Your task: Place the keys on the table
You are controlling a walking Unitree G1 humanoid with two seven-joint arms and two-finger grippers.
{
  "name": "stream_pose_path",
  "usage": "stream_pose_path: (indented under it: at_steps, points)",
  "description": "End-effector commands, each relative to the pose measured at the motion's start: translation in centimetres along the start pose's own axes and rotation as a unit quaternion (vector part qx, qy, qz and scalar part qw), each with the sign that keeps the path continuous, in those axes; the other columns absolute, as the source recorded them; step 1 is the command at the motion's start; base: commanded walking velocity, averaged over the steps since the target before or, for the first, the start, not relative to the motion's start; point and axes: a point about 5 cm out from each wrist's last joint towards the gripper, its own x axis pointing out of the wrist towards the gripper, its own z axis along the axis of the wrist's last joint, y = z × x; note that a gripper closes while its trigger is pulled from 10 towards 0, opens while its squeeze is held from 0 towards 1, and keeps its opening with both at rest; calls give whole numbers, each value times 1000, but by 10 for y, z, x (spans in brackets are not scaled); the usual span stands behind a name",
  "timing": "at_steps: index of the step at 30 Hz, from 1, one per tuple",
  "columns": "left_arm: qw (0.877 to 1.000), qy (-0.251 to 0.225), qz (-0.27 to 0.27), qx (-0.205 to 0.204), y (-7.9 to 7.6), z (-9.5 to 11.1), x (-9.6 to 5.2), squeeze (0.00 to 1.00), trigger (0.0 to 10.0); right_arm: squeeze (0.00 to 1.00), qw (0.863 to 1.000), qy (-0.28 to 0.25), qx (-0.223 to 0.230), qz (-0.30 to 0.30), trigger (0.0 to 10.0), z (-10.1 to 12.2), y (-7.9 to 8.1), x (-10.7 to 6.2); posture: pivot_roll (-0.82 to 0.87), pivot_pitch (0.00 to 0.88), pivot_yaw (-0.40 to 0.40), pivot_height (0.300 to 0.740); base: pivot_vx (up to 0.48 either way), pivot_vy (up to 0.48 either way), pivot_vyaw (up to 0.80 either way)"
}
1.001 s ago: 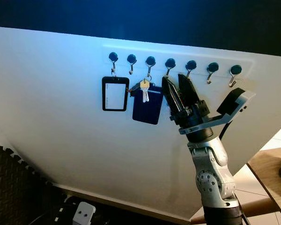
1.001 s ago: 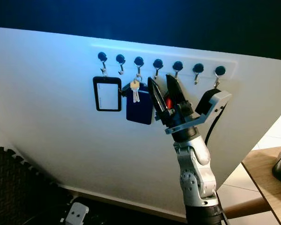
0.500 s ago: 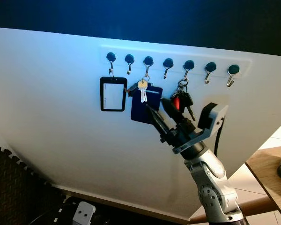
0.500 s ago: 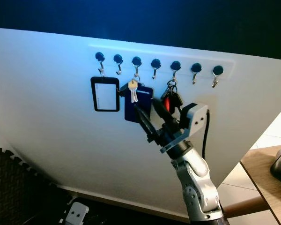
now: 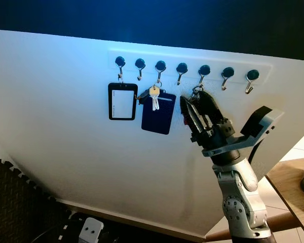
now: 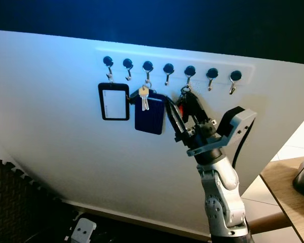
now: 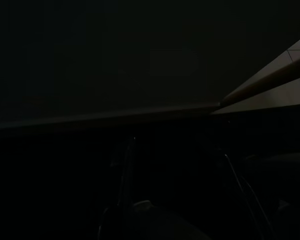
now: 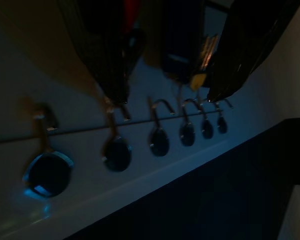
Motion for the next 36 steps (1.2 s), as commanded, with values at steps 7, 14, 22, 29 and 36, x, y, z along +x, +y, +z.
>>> stream_pose_path:
  at_steps: [7, 14, 22, 29, 36]
  points:
    - [1000, 16, 1, 1, 2, -5, -5, 0, 10000, 0, 999, 31, -17, -29, 10000, -7, -7, -5, 83, 131, -25, 740, 0, 0, 0]
    - [1000, 16, 1, 2, 2, -5, -4, 0, 10000, 0, 999, 38, -13, -34, 10000, -12, -9, -3, 85, 130, -25, 740, 0, 0, 0]
    - [1000, 17, 2, 3, 3, -5, -5, 0, 10000, 0, 998, 49, -2, -32, 10000, -18, -8, 3, 87, 127, -28, 740, 0, 0, 0]
    - [1000, 18, 3, 2, 3, -6, -5, 0, 10000, 0, 998, 57, 2, -35, 10000, -20, -9, 1, 88, 121, -31, 740, 0, 0, 0]
    - [1000, 16, 1, 4, 2, -6, -5, 0, 10000, 0, 999, 43, 11, -27, 10000, -19, -6, 4, 89, 117, -30, 740, 0, 0, 0]
